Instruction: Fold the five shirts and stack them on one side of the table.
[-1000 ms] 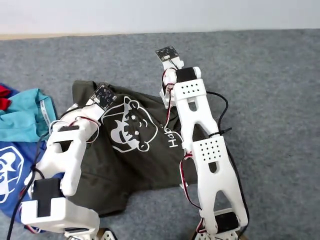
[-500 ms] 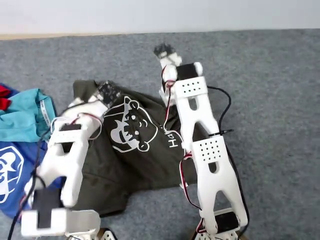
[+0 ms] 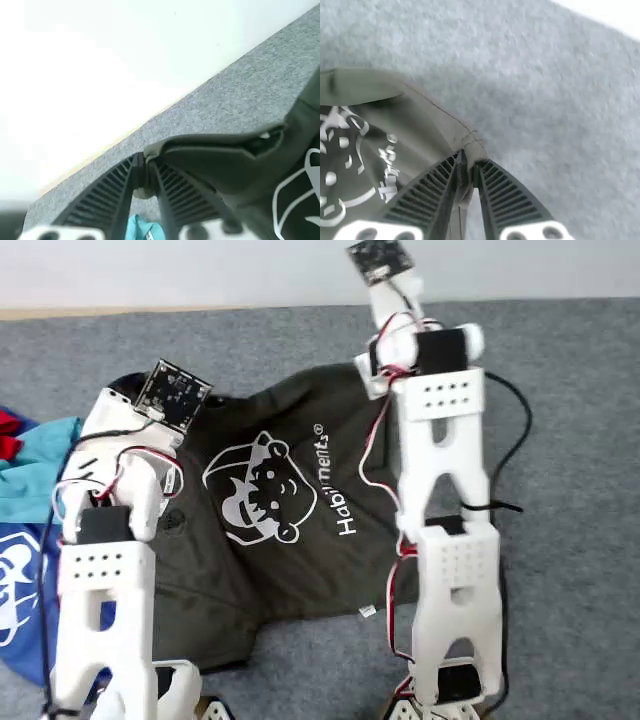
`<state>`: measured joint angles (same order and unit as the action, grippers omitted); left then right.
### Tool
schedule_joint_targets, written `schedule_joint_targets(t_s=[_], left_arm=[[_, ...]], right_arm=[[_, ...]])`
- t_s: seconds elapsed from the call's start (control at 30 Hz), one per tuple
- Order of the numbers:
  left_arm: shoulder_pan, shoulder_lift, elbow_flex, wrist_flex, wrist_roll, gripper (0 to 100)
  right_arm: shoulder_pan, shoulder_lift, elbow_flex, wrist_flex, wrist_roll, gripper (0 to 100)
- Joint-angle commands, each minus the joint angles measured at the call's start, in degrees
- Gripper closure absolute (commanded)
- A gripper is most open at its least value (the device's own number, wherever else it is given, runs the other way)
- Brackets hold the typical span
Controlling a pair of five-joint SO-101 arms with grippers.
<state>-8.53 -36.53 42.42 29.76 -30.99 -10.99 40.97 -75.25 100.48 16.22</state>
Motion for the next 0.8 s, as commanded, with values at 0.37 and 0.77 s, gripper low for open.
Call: schedule_joint_targets(t_s=[0.37, 0.77], left_arm=[[-0.53, -2.9, -18.95, 22.33, 0.26, 100], [-5.63, -2.99, -50.42, 24.79, 0.26, 100]], right_arm=[[6.9, -20.09, 20.13, 0.66, 8.26, 98.8], [7.87, -39.43, 14.24, 2.07, 7.82, 98.8]])
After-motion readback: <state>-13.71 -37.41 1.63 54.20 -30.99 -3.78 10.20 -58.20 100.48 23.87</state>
